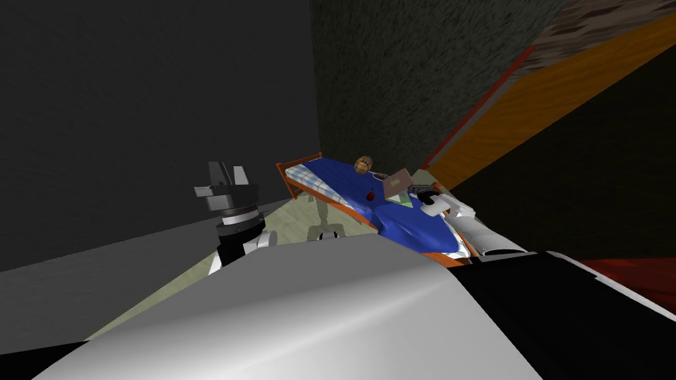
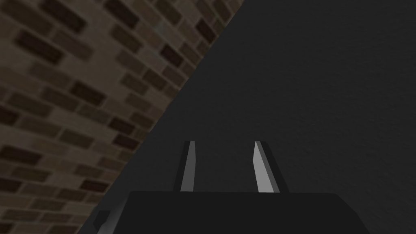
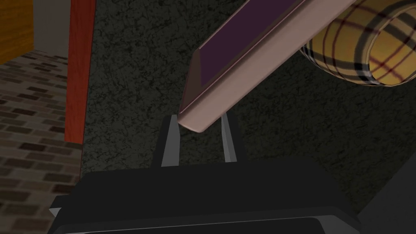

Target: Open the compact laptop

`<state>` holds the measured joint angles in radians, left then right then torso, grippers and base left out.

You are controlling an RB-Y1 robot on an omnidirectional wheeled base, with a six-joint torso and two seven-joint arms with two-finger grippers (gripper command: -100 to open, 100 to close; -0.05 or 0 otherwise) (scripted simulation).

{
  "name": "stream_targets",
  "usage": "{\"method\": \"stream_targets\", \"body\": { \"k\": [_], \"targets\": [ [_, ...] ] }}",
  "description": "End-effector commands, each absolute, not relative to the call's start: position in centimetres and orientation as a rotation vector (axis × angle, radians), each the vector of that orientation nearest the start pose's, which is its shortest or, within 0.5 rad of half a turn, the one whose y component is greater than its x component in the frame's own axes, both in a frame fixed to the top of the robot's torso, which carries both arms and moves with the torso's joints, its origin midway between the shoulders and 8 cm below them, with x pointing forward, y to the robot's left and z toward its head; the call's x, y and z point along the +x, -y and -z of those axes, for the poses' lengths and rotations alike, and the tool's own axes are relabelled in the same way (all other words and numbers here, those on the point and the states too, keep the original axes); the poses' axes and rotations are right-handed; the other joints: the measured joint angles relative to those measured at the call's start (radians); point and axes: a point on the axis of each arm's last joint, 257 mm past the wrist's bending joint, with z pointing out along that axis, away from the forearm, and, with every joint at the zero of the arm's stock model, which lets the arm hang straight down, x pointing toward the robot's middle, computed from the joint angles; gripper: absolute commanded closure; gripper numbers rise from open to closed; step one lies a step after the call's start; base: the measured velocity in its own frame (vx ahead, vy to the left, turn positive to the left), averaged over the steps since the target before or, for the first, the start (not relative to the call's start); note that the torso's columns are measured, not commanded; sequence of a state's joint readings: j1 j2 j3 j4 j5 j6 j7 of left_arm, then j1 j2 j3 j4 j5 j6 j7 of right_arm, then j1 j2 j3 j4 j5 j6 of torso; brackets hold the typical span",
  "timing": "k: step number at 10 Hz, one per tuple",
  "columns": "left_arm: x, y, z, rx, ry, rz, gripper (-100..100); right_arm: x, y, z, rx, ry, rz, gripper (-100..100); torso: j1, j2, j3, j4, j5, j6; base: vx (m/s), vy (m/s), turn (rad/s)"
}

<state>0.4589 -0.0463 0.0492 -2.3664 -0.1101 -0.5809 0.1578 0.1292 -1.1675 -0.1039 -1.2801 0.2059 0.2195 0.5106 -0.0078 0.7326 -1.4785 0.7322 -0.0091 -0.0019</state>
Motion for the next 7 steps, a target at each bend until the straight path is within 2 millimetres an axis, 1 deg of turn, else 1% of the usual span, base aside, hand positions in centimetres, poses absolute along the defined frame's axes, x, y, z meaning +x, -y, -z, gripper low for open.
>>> {"method": "stream_targets", "body": {
  "k": [1, 2, 3, 4, 5, 6, 7],
  "targets": [
    [31.0, -27.2, -8.7, -0.5, -0.47, 1.385, 0, 44.6, 72.1, 14.2, 0.257, -1.773, 0.593, 100, -0.001, -0.002, -0.001, -0.001, -0.001, -0.001, -0.073, -0.088, 0.003],
    [31.0, -27.2, -8.7, -0.5, -0.47, 1.385, 0, 44.9, 72.6, 13.0, 0.237, -1.765, 0.624, 100, 0.0, -0.002, -0.002, -0.001, -0.001, -0.002, -0.043, -0.037, -0.011],
    [31.0, -27.2, -8.7, -0.5, -0.47, 1.385, 0, 44.2, 73.4, 13.9, 0.271, -1.763, 0.591, 100, 0.004, -0.004, -0.003, 0.0, 0.003, -0.001, 0.047, -0.004, -0.108],
    [31.0, -27.2, -8.7, -0.5, -0.47, 1.385, 0, 44.4, 73.1, 13.9, 0.257, -1.761, 0.577, 100, 0.005, -0.005, -0.004, 0.001, 0.005, 0.002, 0.078, 0.014, -0.092],
    [31.0, -27.2, -8.7, -0.5, -0.47, 1.385, 0, 43.6, 73.9, 14.8, 0.296, -1.761, 0.557, 100, 0.006, -0.003, -0.003, 0.002, 0.007, 0.0, 0.119, 0.02, -0.128],
    [31.0, -27.2, -8.7, -0.5, -0.47, 1.385, 0, 43.5, 73.9, 15.0, 0.285, -1.762, 0.545, 100, 0.006, -0.002, -0.002, 0.003, 0.007, 0.0, 0.095, 0.015, -0.063],
    [31.0, -27.2, -8.7, -0.5, -0.47, 1.385, 0, 43.9, 73.3, 14.8, 0.265, -1.756, 0.525, 100, 0.006, 0.001, 0.0, 0.004, 0.007, -0.002, 0.03, -0.001, 0.02]
  ]
}}
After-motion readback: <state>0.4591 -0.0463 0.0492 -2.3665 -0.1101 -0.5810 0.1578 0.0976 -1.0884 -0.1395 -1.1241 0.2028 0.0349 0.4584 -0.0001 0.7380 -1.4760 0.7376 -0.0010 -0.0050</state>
